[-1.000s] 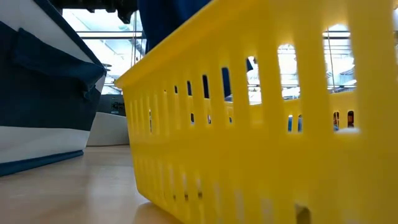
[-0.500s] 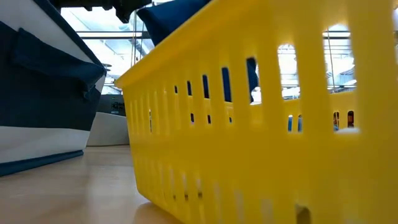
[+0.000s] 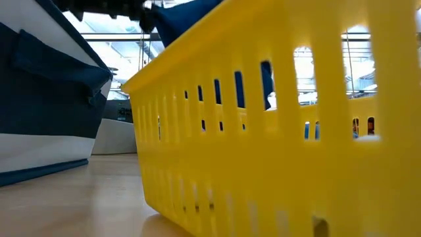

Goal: Pick & place medical supplies in basket/bin
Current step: Put the dark blue patient gown into the blue bin

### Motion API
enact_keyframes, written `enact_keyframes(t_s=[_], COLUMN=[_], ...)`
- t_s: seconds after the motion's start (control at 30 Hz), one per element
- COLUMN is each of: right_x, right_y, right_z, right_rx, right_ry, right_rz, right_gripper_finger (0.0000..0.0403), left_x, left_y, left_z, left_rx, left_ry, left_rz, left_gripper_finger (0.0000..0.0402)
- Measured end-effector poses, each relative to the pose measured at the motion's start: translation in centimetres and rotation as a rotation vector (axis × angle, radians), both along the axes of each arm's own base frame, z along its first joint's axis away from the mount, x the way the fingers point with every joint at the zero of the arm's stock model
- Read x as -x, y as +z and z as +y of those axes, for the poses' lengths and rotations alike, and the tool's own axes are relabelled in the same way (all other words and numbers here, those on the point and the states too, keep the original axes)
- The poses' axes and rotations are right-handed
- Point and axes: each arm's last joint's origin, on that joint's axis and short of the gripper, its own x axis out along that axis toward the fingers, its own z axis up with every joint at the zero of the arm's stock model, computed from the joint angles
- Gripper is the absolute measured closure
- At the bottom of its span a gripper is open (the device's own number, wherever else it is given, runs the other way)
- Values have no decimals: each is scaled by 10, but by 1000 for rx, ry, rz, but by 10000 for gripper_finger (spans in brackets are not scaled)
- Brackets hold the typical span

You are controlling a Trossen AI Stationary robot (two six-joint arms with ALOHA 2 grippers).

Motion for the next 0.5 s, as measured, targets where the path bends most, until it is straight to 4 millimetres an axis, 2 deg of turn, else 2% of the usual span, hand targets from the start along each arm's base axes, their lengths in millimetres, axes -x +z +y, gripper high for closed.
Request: enact_keyframes(t_s=[0.1, 0.2, 0.5], right_x=[1, 1, 0], right_y=[-2, -2, -2], right_z=[-1, -1, -1], right_rx=[-1, 4, 5], right_ry=[-16, -19, -15], right_rz=[27, 30, 27], right_gripper_finger=[384, 384, 384], left_x=[1, -4, -40], left_y=[14, 18, 1], left_z=[0, 0, 4], left_rx=[1, 0, -2], left_ry=[2, 29, 110], left_rz=[-7, 32, 153], left_gripper_finger=[44, 44, 44])
